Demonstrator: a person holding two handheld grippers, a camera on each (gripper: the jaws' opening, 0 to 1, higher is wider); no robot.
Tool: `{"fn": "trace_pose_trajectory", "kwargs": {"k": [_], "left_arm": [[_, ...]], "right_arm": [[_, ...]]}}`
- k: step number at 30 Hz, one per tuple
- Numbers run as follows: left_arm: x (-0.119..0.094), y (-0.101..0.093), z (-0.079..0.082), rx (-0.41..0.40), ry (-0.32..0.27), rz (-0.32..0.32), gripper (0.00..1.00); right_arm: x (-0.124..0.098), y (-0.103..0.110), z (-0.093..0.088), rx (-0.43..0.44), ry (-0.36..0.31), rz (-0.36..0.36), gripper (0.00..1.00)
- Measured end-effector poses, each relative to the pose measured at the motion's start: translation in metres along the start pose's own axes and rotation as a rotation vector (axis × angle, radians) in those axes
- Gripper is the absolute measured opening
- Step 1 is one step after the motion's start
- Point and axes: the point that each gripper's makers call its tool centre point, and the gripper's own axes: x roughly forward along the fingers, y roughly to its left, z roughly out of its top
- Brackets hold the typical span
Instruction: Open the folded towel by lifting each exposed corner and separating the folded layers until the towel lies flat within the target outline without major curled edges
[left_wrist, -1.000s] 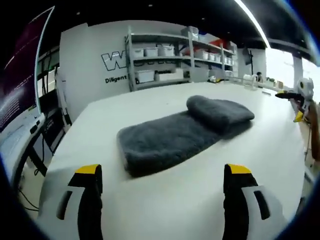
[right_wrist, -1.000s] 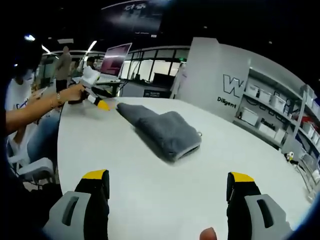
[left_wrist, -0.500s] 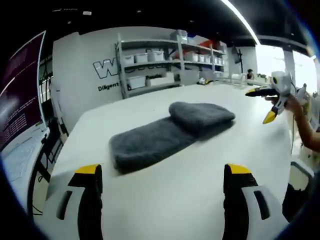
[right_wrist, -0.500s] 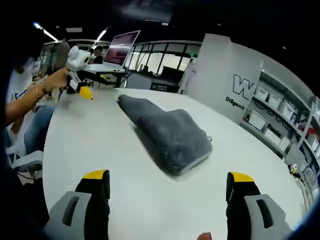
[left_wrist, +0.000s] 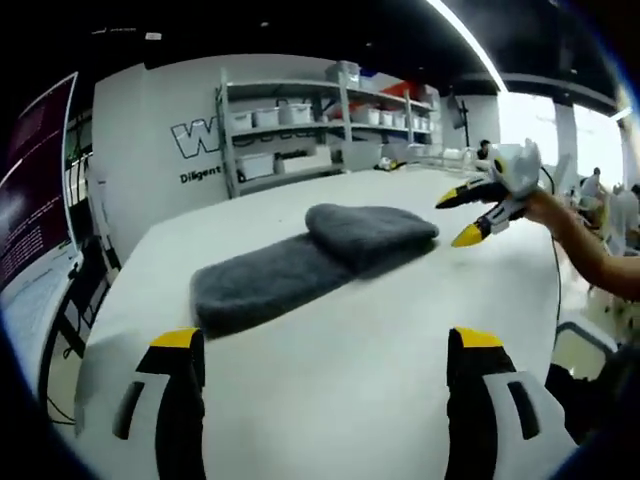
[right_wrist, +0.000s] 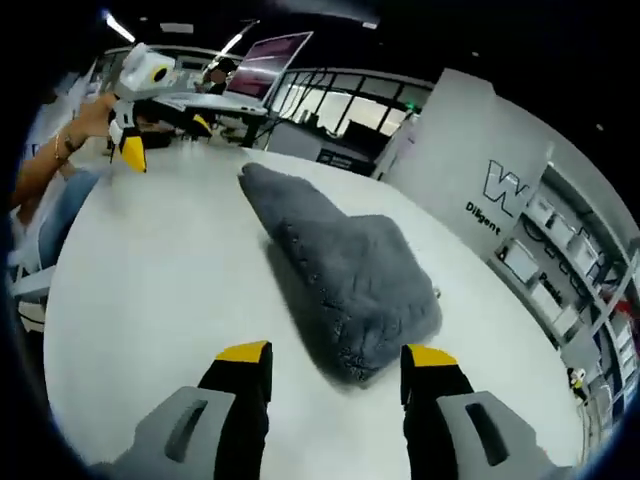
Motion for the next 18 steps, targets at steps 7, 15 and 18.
{"fn": "trace_pose_trajectory", "kwargs": {"k": [7,15,18], "left_arm": [[-0.008,-0.011,-0.006,-0.006,-0.004,0.004,0.99],[-0.012,-0.027,-0.009,0.022,-0.001,-0.008,0.97],[-0.013,-0.032,-0.005,0.026,-0.017,-0.014,0.97]], "right_arm": [[0.017,0.007,-0.006,-0.085,0.069,-0.001,0.32],[0.029,-0.005,-0.01,-0.135,0.099,-0.059,0.12],[0.028,-0.012,-0.01,-0.16,0.093,-0.078,0.03]]}}
